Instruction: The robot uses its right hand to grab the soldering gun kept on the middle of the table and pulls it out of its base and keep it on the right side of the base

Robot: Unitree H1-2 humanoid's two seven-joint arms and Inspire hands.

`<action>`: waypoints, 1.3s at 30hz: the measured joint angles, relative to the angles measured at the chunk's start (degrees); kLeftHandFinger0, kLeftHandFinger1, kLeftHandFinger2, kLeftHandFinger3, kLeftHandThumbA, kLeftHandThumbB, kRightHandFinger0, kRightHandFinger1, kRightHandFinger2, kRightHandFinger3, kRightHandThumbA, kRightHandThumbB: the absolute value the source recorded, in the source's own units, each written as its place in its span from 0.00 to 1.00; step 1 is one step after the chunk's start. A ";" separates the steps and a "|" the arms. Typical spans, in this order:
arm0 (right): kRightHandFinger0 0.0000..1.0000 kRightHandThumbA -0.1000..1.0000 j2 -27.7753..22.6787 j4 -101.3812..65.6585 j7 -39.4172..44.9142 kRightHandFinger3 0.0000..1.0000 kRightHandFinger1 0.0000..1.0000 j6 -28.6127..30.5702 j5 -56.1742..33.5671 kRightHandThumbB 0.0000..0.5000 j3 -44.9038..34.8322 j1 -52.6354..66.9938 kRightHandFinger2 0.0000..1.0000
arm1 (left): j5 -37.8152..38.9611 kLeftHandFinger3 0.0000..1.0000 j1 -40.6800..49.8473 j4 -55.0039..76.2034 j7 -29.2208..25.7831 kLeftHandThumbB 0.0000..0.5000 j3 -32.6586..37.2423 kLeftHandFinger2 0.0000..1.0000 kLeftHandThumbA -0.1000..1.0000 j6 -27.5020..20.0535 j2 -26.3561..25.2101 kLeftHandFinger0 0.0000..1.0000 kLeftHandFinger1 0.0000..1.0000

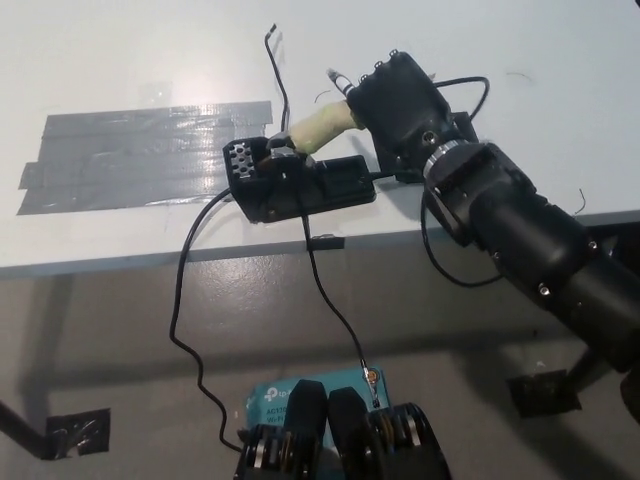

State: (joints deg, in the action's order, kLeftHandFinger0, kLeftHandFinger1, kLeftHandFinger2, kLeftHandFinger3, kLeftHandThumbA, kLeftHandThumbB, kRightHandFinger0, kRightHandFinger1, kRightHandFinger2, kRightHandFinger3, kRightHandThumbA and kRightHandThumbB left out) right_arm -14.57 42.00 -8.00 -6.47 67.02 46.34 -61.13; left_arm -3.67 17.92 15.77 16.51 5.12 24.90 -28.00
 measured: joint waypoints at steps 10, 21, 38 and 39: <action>0.00 0.00 -0.56 3.18 -8.98 0.23 0.00 4.32 -0.06 0.12 -0.72 0.10 0.00 | -0.01 0.82 -0.37 0.00 0.01 0.54 -0.02 0.49 0.70 0.19 -0.28 0.28 0.38; 0.00 0.27 -3.11 4.91 -13.08 0.34 0.00 7.35 0.00 0.34 -3.75 -2.85 0.00 | 0.02 0.76 -0.68 0.02 0.03 0.54 -0.03 0.46 0.73 0.47 -0.59 0.25 0.33; 0.00 0.03 -5.35 5.70 -15.86 0.02 0.00 6.93 -0.82 0.04 -10.68 -6.02 0.00 | -0.95 0.78 -0.91 0.10 0.82 0.60 0.89 0.49 0.77 1.12 -1.89 0.32 0.39; 0.00 0.13 -5.73 5.58 -15.61 0.04 0.00 6.64 -0.88 0.00 -10.93 -5.87 0.01 | -1.07 0.81 -0.91 0.10 0.84 0.60 0.90 0.51 0.79 1.14 -1.89 0.34 0.41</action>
State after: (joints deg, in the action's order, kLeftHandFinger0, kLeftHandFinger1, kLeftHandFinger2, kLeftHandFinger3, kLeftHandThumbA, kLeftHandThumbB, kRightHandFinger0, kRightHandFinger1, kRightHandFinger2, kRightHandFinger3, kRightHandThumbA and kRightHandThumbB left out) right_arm -20.31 47.57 -23.62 0.17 66.14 35.41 -67.00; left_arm -4.74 17.02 15.88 17.34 6.02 26.05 -29.88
